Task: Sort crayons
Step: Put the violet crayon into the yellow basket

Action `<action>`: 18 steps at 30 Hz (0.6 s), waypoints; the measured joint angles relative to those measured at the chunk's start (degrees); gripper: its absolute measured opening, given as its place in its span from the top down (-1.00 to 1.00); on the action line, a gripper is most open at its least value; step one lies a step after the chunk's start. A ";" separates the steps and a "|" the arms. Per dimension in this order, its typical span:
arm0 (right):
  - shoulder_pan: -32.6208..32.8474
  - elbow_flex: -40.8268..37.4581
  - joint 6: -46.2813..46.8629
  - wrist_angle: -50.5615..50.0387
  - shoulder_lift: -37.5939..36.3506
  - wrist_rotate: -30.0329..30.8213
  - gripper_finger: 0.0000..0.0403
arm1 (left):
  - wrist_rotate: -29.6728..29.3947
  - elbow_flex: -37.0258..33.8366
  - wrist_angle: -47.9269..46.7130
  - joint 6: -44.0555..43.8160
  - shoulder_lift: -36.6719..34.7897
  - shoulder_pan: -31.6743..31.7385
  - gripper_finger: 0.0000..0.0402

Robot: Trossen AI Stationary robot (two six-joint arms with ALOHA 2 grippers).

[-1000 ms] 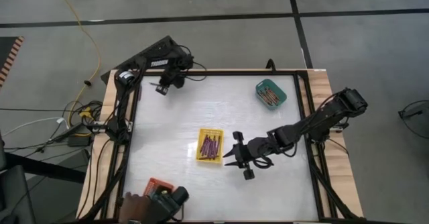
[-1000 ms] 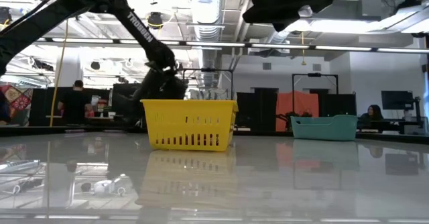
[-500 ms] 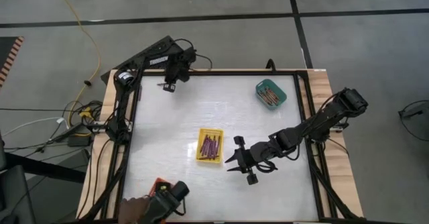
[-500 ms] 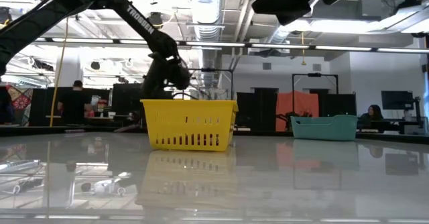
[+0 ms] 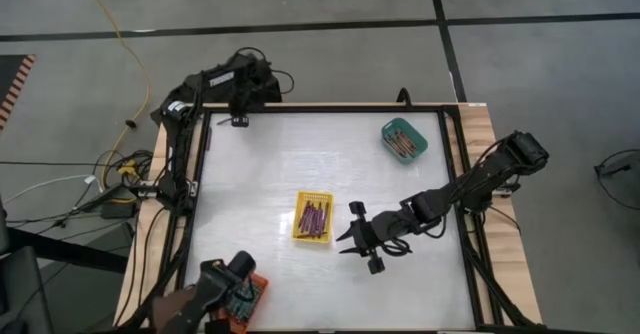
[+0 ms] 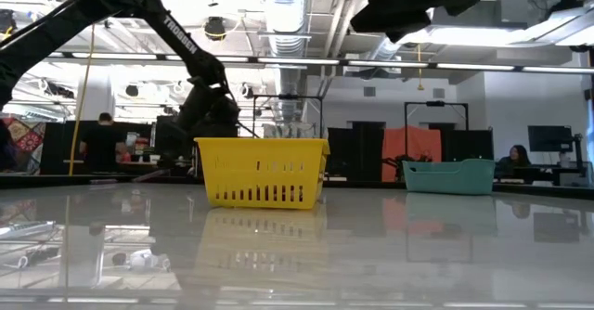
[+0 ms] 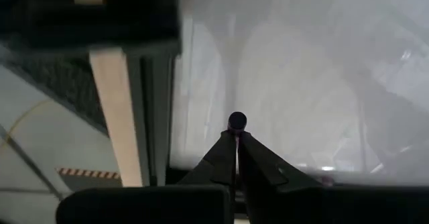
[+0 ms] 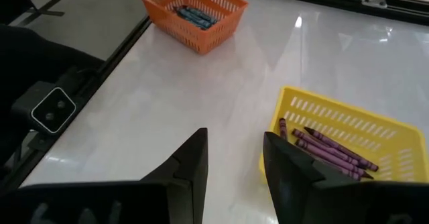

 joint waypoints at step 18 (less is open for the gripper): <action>-0.59 0.01 -2.25 -0.42 0.00 -0.71 0.31 | 8.91 0.02 -7.54 -12.66 -0.04 1.65 1.00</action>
